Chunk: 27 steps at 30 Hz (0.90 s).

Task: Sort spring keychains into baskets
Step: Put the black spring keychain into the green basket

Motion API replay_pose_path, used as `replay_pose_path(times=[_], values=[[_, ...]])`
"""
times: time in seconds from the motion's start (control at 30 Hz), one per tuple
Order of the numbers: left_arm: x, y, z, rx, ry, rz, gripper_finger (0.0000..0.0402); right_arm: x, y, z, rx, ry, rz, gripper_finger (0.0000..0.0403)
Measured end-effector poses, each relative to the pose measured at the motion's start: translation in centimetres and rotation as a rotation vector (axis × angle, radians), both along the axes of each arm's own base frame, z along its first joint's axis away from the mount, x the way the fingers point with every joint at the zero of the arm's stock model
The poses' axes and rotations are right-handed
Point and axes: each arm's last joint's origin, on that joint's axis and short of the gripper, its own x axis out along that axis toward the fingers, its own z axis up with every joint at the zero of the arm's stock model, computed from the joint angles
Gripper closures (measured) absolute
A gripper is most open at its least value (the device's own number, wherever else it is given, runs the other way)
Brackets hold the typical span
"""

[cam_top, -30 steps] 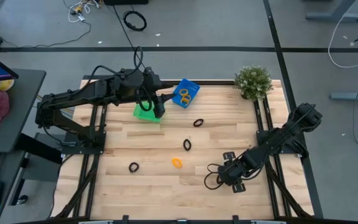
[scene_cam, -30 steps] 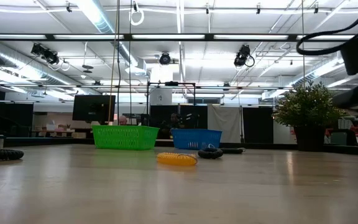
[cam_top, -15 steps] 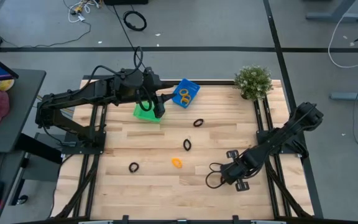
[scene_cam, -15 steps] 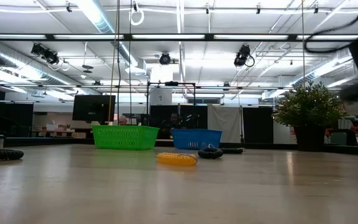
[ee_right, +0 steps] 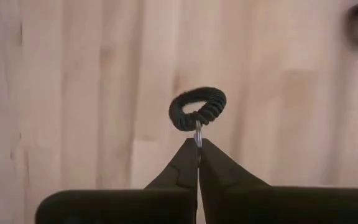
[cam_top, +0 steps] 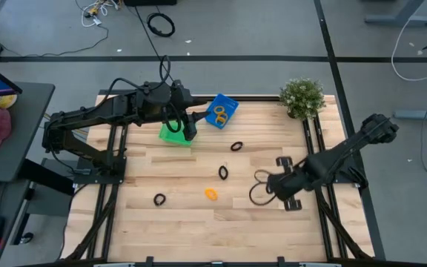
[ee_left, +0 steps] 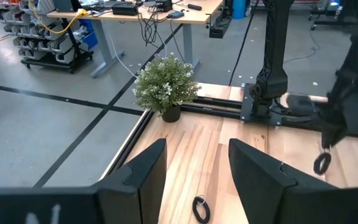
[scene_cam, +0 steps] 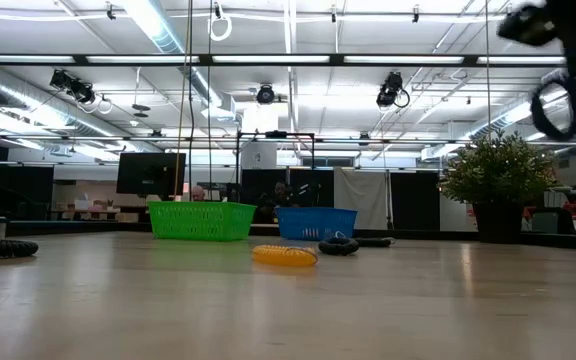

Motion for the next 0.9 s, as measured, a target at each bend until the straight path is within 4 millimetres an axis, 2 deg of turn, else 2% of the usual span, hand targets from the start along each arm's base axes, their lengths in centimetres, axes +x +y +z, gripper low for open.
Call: replay_pose_path(times=[0.23, 0.5, 0.67, 0.9], values=[[0.0, 0.0, 0.0, 0.000, 0.000, 0.000, 0.0225, 0.4, -2.9, 7.6, -0.101, -0.147, -0.032, 0.0402], [0.0, 0.0, 0.0, 0.000, 0.000, 0.000, 0.0225, -1.6, -5.8, 14.6, -0.127, -0.276, -0.124, 0.0403], [0.0, 0.0, 0.0, 0.000, -0.001, 0.000, 0.0225, -2.3, -6.6, 16.6, -0.124, -0.353, -0.168, 0.0403], [0.0, 0.0, 0.0, 0.000, -0.001, 0.000, 0.0225, -1.7, -7.1, 16.5, -0.161, -0.339, -0.164, 0.0403]])
